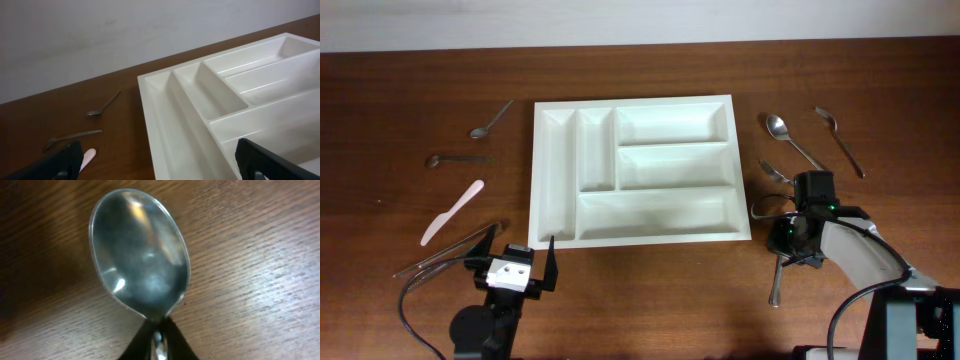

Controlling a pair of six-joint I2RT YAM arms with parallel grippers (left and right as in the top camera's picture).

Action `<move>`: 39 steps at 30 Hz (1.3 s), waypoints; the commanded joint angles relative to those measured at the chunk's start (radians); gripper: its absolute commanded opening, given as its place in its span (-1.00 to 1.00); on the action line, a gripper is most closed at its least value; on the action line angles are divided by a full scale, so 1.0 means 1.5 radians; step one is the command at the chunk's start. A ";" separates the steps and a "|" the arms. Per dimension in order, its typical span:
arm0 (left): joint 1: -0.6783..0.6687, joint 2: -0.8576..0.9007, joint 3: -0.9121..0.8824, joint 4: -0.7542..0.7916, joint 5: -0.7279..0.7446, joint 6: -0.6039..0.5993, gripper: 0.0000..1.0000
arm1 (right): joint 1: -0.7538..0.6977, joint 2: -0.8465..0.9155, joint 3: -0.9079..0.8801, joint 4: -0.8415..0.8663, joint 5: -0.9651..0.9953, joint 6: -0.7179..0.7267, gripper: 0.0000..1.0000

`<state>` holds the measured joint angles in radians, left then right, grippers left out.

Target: Pack container

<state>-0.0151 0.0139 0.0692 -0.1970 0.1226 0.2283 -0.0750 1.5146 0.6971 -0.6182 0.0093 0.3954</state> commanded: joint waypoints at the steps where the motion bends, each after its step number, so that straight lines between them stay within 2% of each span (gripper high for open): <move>1: -0.001 -0.005 -0.006 0.002 0.003 0.001 0.99 | -0.004 0.020 -0.020 0.006 0.068 0.009 -0.92; 16: -0.001 -0.005 -0.006 0.002 0.002 0.001 0.99 | -0.004 0.020 -0.010 -0.002 0.073 0.009 -0.92; 25: -0.001 -0.005 -0.006 0.002 0.002 0.001 0.98 | -0.004 0.020 0.095 -0.087 0.107 0.003 -0.92; 39: -0.001 -0.005 -0.006 0.002 0.002 0.001 0.99 | -0.004 0.020 0.214 -0.149 0.107 -0.040 -0.92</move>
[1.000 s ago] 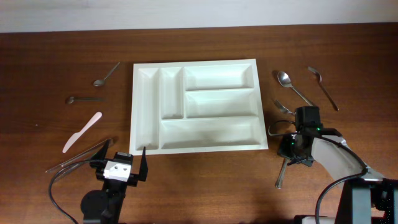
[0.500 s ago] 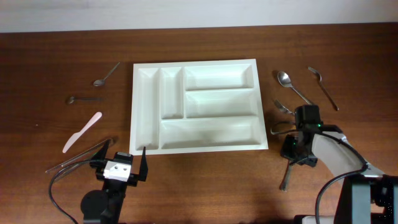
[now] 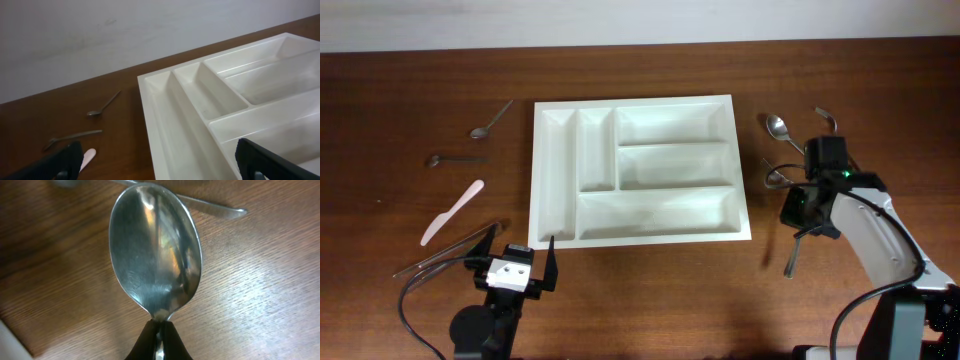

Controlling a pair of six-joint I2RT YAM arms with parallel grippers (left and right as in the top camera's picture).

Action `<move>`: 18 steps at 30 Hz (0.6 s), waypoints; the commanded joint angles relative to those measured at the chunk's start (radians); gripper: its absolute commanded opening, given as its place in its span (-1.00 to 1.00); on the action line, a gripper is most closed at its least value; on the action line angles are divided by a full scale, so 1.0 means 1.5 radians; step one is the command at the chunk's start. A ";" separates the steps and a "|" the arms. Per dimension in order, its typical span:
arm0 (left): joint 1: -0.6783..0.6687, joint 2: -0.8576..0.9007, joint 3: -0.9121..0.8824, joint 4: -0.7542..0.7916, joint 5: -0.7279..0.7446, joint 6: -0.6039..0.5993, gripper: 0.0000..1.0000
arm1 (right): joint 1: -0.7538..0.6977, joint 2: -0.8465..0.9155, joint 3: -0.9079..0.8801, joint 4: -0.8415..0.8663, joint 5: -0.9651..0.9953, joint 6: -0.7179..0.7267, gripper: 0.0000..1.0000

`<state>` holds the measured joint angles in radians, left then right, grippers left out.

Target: Pack container

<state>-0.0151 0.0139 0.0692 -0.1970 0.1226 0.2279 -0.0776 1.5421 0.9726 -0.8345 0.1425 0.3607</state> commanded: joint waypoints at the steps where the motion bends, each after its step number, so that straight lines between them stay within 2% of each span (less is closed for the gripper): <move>1: -0.001 -0.005 -0.006 0.002 0.003 0.001 0.99 | -0.002 0.001 0.039 -0.008 0.018 -0.022 -0.93; 13: -0.001 -0.005 -0.006 0.002 0.002 0.001 0.99 | -0.001 0.001 0.170 -0.065 0.015 -0.054 -0.92; 18: -0.001 -0.005 -0.006 0.002 0.002 0.001 0.99 | -0.001 0.001 0.241 -0.067 -0.046 -0.068 -0.93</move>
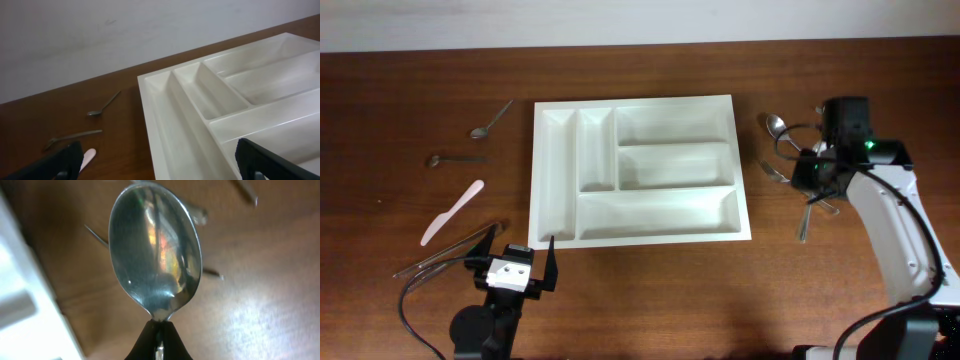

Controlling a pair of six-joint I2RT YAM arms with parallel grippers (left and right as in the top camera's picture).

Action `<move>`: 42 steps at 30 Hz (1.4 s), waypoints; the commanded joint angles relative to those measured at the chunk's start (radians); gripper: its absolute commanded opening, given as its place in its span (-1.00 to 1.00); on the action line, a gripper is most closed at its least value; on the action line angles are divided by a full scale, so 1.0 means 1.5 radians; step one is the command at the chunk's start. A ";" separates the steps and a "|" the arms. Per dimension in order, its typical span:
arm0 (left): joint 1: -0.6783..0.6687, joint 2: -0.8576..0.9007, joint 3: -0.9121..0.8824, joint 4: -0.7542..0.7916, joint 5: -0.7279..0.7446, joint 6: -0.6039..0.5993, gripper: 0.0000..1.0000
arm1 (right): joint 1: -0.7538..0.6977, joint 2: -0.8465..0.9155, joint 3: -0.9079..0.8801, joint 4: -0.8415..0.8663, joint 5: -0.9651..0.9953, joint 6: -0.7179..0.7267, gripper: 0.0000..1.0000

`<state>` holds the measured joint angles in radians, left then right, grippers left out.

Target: Pack container

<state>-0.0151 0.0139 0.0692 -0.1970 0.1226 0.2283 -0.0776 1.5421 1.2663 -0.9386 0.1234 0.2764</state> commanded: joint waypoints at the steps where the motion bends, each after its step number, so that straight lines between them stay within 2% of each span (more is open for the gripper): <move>1: -0.001 -0.005 -0.006 0.002 0.003 0.001 0.98 | -0.001 0.001 0.058 0.005 -0.051 -0.012 -0.92; 8: -0.001 -0.005 -0.006 0.002 0.002 0.001 0.99 | 0.001 0.002 0.092 0.065 -0.208 -0.004 -0.92; 15: -0.001 -0.005 -0.006 0.002 0.002 0.001 0.99 | 0.058 0.002 0.092 0.149 -0.252 0.080 -0.92; 18: -0.001 -0.005 -0.006 0.002 0.003 0.001 0.99 | 0.105 0.002 0.092 0.211 -0.252 0.117 -0.92; 24: -0.001 -0.005 -0.006 0.002 0.002 0.001 0.99 | 0.200 0.014 0.092 0.350 -0.237 0.124 -0.93; 33: -0.001 -0.005 -0.006 0.002 0.002 0.001 0.99 | 0.262 0.071 0.092 0.465 -0.217 0.176 -0.92; 38: -0.001 -0.005 -0.006 0.002 0.003 0.001 0.98 | 0.271 0.114 0.092 0.490 -0.252 0.168 -0.92; 42: -0.001 -0.005 -0.006 0.002 0.003 0.001 0.99 | 0.270 0.139 0.092 0.486 -0.326 0.064 -0.92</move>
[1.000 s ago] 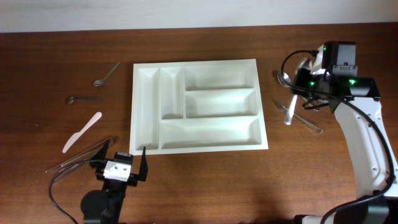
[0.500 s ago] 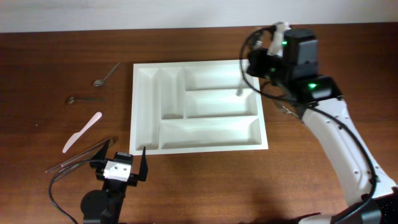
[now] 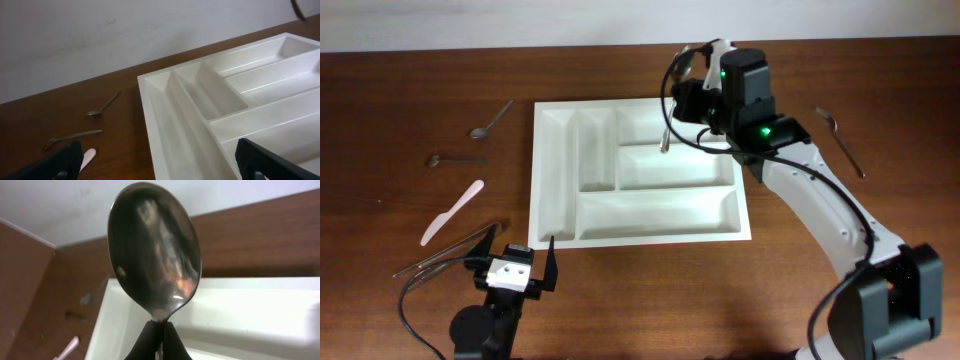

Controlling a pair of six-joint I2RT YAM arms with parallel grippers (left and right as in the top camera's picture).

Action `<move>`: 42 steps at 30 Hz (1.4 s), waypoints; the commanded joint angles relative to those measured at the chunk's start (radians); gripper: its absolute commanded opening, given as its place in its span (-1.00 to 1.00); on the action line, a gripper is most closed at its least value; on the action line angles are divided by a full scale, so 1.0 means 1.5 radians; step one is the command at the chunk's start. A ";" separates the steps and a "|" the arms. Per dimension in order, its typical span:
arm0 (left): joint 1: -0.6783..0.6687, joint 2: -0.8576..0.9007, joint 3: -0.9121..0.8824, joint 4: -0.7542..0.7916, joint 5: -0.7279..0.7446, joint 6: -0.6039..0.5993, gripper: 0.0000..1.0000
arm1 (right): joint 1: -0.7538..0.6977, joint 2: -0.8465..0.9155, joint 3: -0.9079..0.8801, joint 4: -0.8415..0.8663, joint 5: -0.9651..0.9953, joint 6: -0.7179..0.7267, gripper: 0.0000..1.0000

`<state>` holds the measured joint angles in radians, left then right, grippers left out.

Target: Pack container

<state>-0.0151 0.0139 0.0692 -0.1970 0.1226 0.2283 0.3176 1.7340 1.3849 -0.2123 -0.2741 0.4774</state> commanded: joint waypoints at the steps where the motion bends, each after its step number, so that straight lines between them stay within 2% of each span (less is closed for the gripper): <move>1: -0.001 -0.005 -0.006 0.002 0.003 0.001 0.99 | 0.007 0.016 0.012 -0.009 -0.087 -0.117 -0.92; 8: -0.001 -0.005 -0.006 0.002 0.003 0.001 0.99 | -0.006 0.017 0.012 -0.181 -0.062 -0.370 -0.92; 14: -0.001 -0.005 -0.006 0.002 0.003 0.001 0.99 | -0.020 0.017 0.012 -0.285 0.021 -0.520 -0.93; 21: -0.001 -0.005 -0.006 0.002 0.003 0.001 0.99 | -0.018 0.017 0.012 -0.301 0.046 -0.652 -0.93; 28: -0.001 -0.005 -0.006 0.002 0.002 0.001 0.99 | 0.007 0.017 0.012 -0.315 0.047 -0.836 -0.92; 39: -0.001 -0.005 -0.006 0.002 0.003 0.001 0.98 | 0.012 0.032 0.012 -0.308 0.046 -1.035 -0.92; 42: -0.001 -0.005 -0.006 0.002 0.002 0.001 0.98 | 0.012 0.061 0.012 -0.288 0.046 -1.049 -0.92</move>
<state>-0.0151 0.0139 0.0692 -0.1970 0.1226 0.2283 0.3290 1.7741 1.3857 -0.6624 -0.2066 -1.0077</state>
